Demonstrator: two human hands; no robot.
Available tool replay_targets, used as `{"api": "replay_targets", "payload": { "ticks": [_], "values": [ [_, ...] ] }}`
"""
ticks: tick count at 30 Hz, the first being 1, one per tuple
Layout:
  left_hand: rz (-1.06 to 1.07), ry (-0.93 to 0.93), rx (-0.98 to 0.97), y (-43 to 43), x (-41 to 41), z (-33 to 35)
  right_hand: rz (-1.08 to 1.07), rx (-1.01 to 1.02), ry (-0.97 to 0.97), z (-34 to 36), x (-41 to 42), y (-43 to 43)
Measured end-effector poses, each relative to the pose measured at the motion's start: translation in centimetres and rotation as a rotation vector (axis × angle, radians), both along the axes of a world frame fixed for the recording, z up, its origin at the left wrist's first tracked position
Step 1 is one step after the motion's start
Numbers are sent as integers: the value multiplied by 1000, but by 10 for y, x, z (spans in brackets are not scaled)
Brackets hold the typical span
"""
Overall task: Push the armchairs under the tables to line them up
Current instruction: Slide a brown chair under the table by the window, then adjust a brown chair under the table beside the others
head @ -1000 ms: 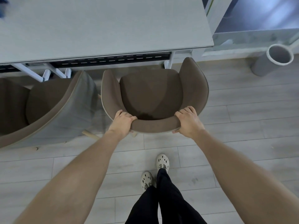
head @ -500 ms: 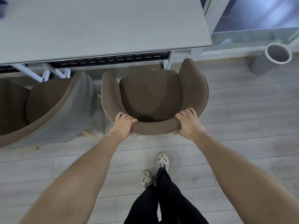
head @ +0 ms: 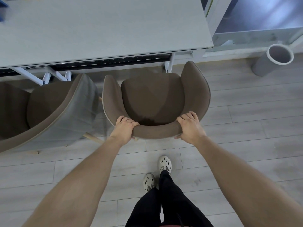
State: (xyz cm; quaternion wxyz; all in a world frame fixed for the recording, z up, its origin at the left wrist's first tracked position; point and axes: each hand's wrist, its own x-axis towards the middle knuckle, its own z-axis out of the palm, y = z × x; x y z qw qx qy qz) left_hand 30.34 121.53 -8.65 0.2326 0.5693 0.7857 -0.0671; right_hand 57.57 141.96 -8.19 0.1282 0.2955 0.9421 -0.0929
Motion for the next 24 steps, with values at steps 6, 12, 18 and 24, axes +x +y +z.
{"api": "replay_targets", "payload": {
  "ticks": [6, 12, 18, 24],
  "values": [
    [11, -8, 4, 0, 0, -1, 11, 18, -20, 2, -1, -2],
    [-3, 13, -19, 0, 3, 2, 32, 47, -54, 6, -1, -3],
    [-26, 57, -42, -10, -6, 29, 61, -34, -209, 26, -22, -18],
    [97, 85, 11, -54, -50, 57, 102, -154, -132, 42, -83, -69]
  ]
}}
